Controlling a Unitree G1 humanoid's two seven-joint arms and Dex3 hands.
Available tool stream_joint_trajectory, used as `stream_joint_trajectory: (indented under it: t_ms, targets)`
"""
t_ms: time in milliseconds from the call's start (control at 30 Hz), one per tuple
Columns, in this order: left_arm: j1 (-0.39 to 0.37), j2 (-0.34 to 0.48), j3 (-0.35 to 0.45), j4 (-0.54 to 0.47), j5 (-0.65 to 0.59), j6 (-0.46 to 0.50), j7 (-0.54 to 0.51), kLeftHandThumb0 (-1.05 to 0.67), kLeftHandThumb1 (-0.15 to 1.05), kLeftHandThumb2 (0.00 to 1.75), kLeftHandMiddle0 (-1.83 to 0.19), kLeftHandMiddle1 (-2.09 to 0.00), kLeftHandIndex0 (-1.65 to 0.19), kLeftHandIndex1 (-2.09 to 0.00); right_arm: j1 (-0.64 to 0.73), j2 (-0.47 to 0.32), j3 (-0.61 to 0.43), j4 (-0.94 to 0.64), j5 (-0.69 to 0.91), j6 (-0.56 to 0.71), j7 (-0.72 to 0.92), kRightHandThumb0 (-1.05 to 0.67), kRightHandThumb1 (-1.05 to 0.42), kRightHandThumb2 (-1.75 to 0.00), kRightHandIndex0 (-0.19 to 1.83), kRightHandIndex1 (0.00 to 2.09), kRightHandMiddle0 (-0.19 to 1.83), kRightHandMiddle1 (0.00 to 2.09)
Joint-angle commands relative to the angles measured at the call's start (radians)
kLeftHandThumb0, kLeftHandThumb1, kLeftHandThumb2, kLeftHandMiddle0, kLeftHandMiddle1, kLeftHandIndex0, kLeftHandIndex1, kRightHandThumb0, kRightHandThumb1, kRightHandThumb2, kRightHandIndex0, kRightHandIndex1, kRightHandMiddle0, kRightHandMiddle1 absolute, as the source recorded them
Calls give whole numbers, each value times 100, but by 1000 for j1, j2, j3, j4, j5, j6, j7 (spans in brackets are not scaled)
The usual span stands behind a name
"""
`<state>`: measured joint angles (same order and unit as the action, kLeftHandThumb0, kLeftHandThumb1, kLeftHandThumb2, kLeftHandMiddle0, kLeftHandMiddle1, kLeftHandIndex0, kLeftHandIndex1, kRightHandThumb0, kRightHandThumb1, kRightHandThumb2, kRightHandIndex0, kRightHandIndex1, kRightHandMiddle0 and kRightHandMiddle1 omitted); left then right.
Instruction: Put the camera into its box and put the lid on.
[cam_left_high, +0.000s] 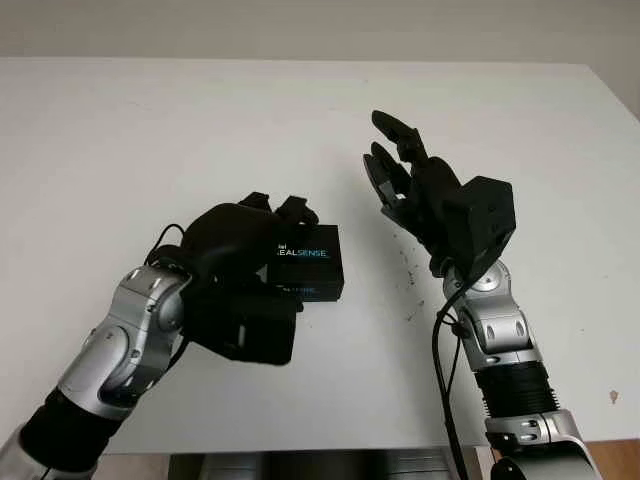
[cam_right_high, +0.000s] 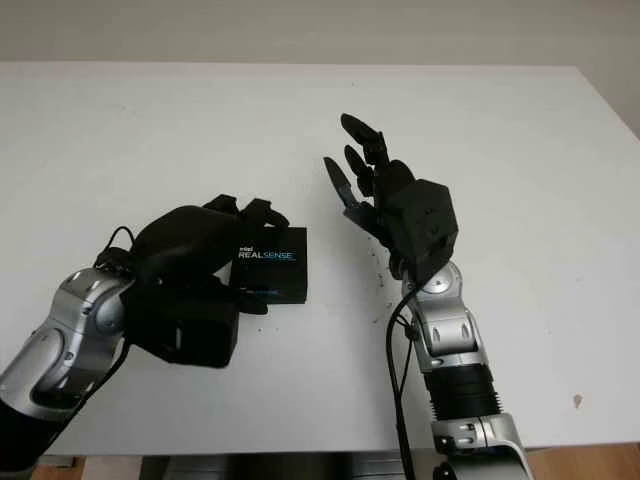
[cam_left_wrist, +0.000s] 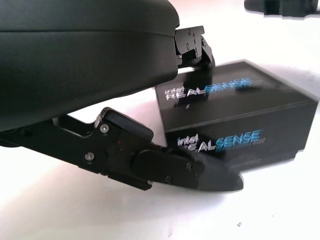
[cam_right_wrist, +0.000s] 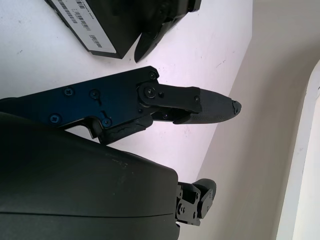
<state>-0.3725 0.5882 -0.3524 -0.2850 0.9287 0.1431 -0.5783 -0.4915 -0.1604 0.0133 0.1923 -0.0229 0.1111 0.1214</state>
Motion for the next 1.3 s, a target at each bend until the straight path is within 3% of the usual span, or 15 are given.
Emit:
stream_joint_trajectory:
  t_ms: [0,533,700,800,933,1100,1267]
  targets:
    - [6,8,-13,-25,31,-3,-19,-76,105,40,19,-1,19,-3,6,0,-1,-19,-3,-6,1,-65,-105,-48,12,6,-16,53]
    - [21,-2,23,-38,43,-34,-74,-89,105,66,19,0,19,0,12,2,-5,-29,-3,12,0,-66,-105,-47,13,6,-14,52]
    - [17,-29,60,-16,-131,32,-201,-91,105,69,19,0,19,0,12,-4,-2,-25,-10,11,3,-66,-105,-48,13,6,-12,49]
    - [-17,-34,84,29,-266,101,-310,-93,105,74,19,0,19,0,12,-6,0,-28,-12,12,8,-66,-105,-48,13,6,-12,46]
    - [-56,-34,114,90,-411,182,-378,-95,105,74,19,0,19,0,13,-5,-3,-34,-11,24,10,-65,-105,-49,12,5,-12,44]
    - [-61,-35,156,114,-537,245,-361,-95,105,72,19,0,19,0,14,-9,-3,-33,-13,22,14,-66,-105,-48,12,5,-11,41]
    - [-18,-87,257,120,-659,244,-212,-94,105,70,19,0,19,0,16,-6,-10,-31,-1,11,23,-66,-105,-48,11,5,-10,41]
